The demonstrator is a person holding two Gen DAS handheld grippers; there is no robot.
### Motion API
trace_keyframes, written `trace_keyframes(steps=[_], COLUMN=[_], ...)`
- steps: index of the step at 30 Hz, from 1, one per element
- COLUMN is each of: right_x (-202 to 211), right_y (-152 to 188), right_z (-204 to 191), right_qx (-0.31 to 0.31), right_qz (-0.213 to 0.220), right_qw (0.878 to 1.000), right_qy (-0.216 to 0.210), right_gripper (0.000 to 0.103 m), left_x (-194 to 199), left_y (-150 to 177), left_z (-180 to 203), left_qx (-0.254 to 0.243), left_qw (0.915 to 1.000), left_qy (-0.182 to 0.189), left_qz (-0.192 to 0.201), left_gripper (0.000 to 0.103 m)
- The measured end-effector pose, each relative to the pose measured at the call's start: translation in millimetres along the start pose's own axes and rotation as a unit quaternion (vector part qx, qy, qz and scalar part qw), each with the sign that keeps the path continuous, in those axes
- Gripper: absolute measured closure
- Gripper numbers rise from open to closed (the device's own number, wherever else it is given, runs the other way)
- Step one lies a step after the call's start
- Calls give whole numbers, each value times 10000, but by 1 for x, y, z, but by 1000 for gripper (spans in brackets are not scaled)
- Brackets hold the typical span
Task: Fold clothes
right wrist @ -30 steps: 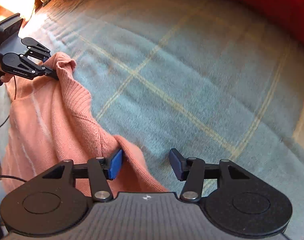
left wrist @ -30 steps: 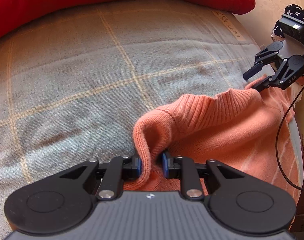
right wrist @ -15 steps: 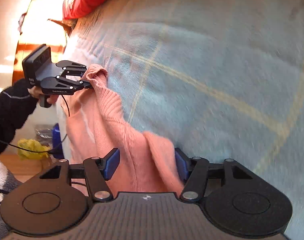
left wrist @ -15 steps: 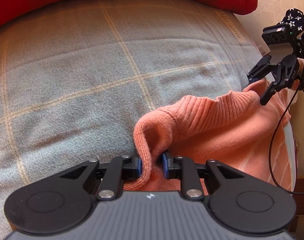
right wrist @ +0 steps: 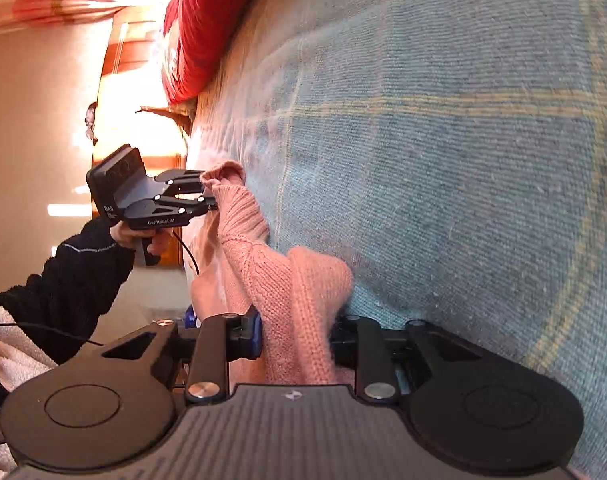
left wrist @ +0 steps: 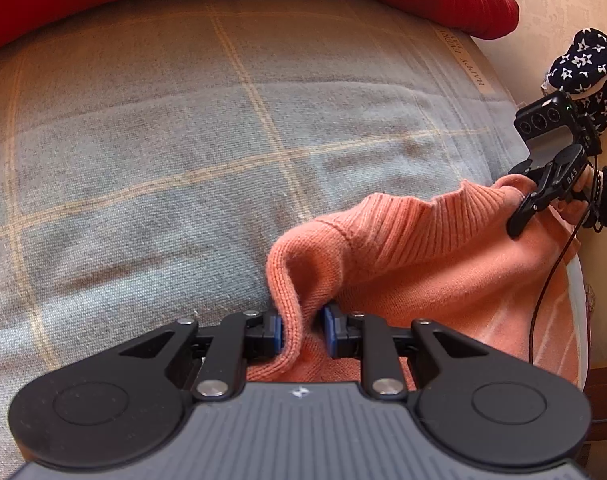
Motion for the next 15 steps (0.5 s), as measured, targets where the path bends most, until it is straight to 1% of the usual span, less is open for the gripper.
trace_keyframes(steps=[4,7,9,11,14,15], right_x=[-9,-16,-22,-27,-27,-27], right_y=[-1,2,5,8,11,13], right_z=[-8,-29,-52,-76,-108,-110], right_qx=[137,528,977,1420,1992,2146], right_qz=[239,392,514,665,1053,1144], right_qw=[9993,9937,9819,9648,9398,9322], right_qy=[265,912,1537,2112,2571,2682], right_gripper=[75,75,73,74,74,74], left_x=[1,7,15,29,49,53], left_y=[3,6,7,8,7,7], left_z=[0,2,5,9,14,15], left_qx=[77,138,179,237,134,48], left_qw=[9999,9996,9992,9984,9968,9960], left_qy=[-42,-147,-200,-203,-205,-205], left_qz=[123,212,312,469,765,872], left_gripper=[81,83,88,90,90,90])
Point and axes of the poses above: each gripper's, at about its wrist camera, not at the fingertips, and x roughly against the way its jaws point, z to its right, y to its underside, the point moved 5 cm from there along -x, roughly the way its jaws point, and after that the axes turned 9 degrees about -y, right-handed, at the moved point
